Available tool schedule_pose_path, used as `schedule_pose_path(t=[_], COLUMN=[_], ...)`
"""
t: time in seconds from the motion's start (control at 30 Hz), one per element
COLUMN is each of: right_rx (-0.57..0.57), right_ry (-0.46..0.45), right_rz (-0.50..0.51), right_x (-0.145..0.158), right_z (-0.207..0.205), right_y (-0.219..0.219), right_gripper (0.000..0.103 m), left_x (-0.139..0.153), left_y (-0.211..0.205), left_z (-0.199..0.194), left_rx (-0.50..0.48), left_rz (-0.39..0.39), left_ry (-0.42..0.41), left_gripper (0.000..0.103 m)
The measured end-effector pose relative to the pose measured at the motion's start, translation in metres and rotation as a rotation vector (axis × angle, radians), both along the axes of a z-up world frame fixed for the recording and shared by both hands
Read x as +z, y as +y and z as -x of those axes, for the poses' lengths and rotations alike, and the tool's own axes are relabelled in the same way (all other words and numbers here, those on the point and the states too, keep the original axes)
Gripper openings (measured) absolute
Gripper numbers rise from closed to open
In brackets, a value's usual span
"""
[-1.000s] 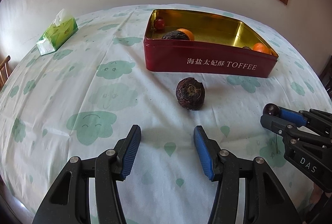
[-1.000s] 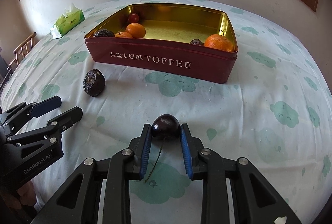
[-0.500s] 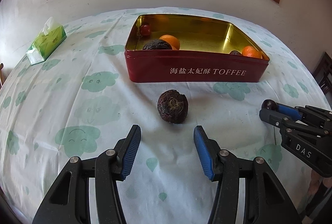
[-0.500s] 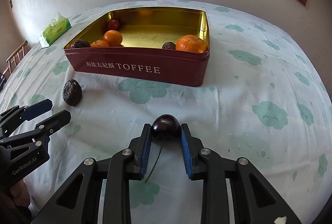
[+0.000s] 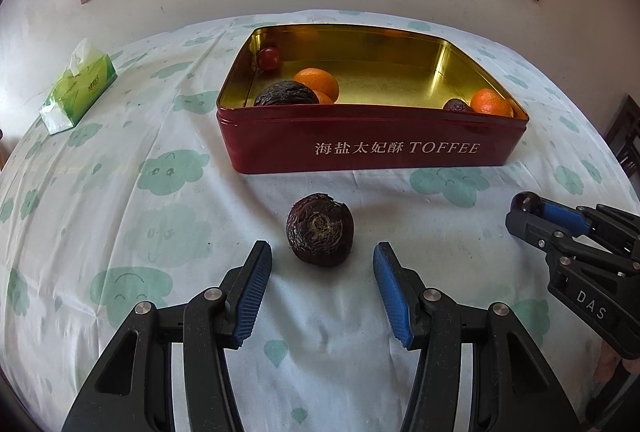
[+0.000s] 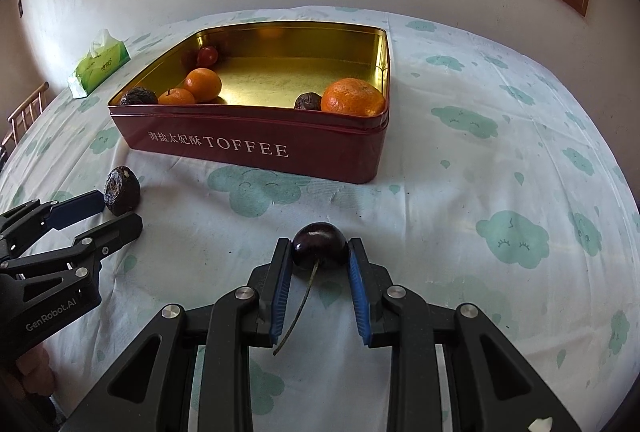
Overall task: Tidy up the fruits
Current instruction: 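Close the left tool on the dark wrinkled fruit while the right tool holds the cherry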
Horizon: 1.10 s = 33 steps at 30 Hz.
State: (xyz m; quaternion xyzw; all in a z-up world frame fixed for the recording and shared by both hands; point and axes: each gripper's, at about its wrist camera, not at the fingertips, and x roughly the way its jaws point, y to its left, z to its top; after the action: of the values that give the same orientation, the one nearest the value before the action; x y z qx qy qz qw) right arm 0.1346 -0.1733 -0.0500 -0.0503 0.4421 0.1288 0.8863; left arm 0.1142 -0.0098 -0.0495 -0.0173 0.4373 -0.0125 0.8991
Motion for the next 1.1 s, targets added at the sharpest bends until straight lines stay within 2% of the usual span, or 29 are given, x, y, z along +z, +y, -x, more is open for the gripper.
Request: schedule_pose_path(t=[0.33, 0.5, 0.7, 1.1], right_rx=[-0.001, -0.001, -0.002, -0.001], right_ry=[-0.001, -0.001, -0.001, -0.001], right_rz=[-0.003, -0.002, -0.002, 0.000], right_x=[0.000, 0.000, 0.000, 0.000], right_z=[0.000, 0.000, 0.000, 0.000], right_y=[0.000, -0.001, -0.001, 0.000], right_gripper=[0.026, 0.026, 0.026, 0.026], left_x=[-0.001, 0.000, 0.000, 0.001], left_y=[0.002, -0.003, -0.005, -0.005], left_z=[-0.011, -0.010, -0.009, -0.008], left_rx=[0.010, -0.010, -0.016, -0.008], left_rz=[-0.021, -0.022, -0.035, -0.029], left_ry=[-0.003, -0.011, -0.019, -0.026], left_gripper=[0.053, 0.041, 0.035, 0.035])
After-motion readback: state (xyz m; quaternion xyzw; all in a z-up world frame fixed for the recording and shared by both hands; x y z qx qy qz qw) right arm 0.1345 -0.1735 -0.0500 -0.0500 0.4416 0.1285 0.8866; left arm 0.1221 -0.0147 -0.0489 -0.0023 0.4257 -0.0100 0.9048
